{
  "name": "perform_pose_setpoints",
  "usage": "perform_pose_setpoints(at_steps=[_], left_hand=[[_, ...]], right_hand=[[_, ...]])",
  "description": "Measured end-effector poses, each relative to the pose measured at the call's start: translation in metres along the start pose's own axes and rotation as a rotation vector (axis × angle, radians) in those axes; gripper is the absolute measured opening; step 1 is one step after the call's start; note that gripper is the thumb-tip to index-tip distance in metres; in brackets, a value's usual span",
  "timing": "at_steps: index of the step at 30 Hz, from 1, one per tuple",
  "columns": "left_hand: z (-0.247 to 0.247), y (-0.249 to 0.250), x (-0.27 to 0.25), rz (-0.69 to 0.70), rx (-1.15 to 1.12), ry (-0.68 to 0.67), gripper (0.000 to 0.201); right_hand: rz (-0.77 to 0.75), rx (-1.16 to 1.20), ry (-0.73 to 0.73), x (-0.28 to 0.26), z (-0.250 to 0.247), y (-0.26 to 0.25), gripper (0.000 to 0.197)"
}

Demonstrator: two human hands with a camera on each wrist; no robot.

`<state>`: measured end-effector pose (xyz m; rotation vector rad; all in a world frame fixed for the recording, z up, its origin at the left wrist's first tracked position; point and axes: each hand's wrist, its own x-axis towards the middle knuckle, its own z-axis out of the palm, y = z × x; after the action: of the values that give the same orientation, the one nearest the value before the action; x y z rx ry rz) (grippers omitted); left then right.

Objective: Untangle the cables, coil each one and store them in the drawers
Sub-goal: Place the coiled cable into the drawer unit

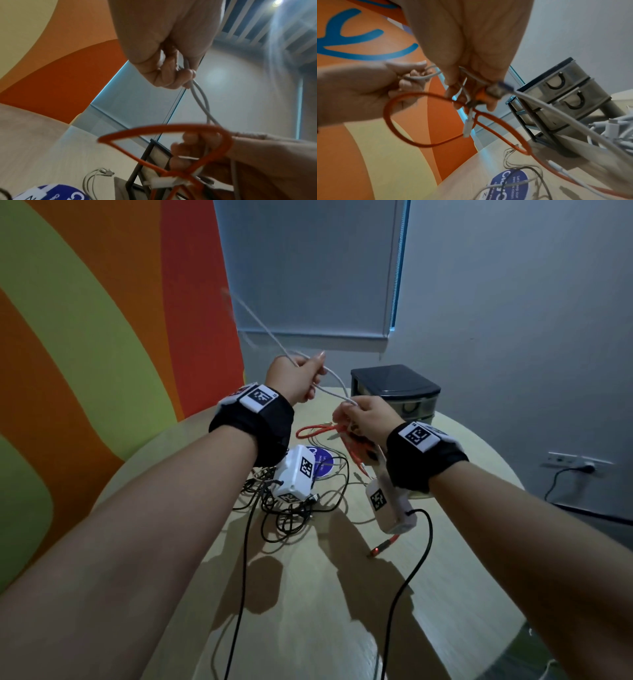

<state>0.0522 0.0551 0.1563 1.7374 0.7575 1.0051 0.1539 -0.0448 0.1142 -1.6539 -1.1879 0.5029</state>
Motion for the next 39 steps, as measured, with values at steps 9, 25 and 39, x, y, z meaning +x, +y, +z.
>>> perform_pose_setpoints(at_steps=[9, 25, 39], left_hand=[[-0.003, -0.010, -0.009, -0.171, -0.072, -0.050, 0.051], [-0.002, -0.036, -0.021, 0.084, 0.557, -0.246, 0.033], [-0.057, -0.082, -0.016, -0.372, 0.929, -0.101, 0.033]], right_hand=[[-0.059, 0.212, 0.279, 0.018, -0.013, -0.019, 0.024], [-0.241, 0.665, 0.531, 0.026, -0.054, -0.095, 0.031], [0.018, 0.395, 0.383, 0.020, -0.068, -0.040, 0.011]])
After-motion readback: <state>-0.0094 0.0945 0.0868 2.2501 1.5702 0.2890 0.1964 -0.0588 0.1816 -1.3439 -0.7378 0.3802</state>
